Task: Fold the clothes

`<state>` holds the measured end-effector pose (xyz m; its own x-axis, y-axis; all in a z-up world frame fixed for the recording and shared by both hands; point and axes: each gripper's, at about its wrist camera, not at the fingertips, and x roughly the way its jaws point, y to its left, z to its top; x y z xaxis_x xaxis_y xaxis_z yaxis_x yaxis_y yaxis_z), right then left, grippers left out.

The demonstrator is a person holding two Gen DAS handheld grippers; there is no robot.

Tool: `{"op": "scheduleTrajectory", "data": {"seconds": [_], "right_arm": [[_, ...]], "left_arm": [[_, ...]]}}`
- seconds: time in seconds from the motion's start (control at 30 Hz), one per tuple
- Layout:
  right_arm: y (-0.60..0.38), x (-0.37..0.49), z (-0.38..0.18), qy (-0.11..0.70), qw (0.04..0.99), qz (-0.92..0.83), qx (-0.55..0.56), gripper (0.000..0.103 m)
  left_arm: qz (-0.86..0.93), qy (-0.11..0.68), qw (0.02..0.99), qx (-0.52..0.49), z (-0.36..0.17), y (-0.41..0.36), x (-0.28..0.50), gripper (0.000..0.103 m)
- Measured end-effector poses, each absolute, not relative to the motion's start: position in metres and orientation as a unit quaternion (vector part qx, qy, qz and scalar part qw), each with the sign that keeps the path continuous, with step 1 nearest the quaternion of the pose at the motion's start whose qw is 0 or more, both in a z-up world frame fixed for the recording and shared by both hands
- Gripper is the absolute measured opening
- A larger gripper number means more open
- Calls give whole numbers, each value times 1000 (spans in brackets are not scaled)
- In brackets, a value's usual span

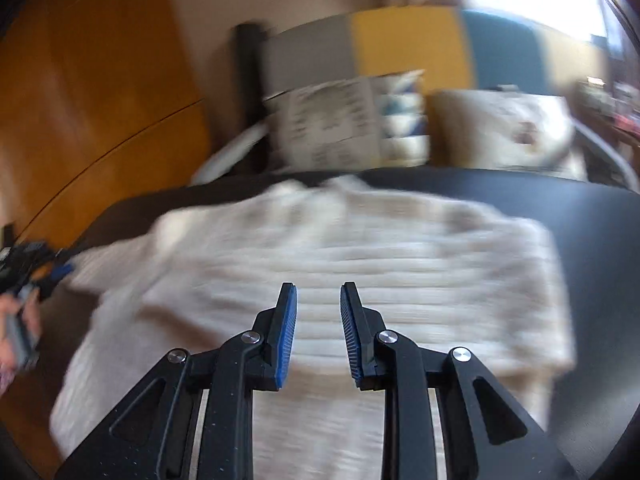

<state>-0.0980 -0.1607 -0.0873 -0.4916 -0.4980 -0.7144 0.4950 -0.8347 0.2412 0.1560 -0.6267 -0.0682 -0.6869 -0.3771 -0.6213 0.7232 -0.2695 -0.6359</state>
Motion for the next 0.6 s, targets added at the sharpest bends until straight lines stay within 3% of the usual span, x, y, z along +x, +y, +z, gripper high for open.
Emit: {"op": "scheduleTrajectory", "data": {"seconds": [0.17,0.4,0.6], "right_arm": [[-208,-90,-87,69,337,-840,421,27],[-201,-91,-88,40,353,-837,416,27],[-203,-93,-88,37,353,-839,413,27]], "left_arm": [[-750,504,403,147,-78,-662,186,28],[-674,575,462,47,-106,-716,249,28],[-644,635,425,31,-135,-752,257,33]]}}
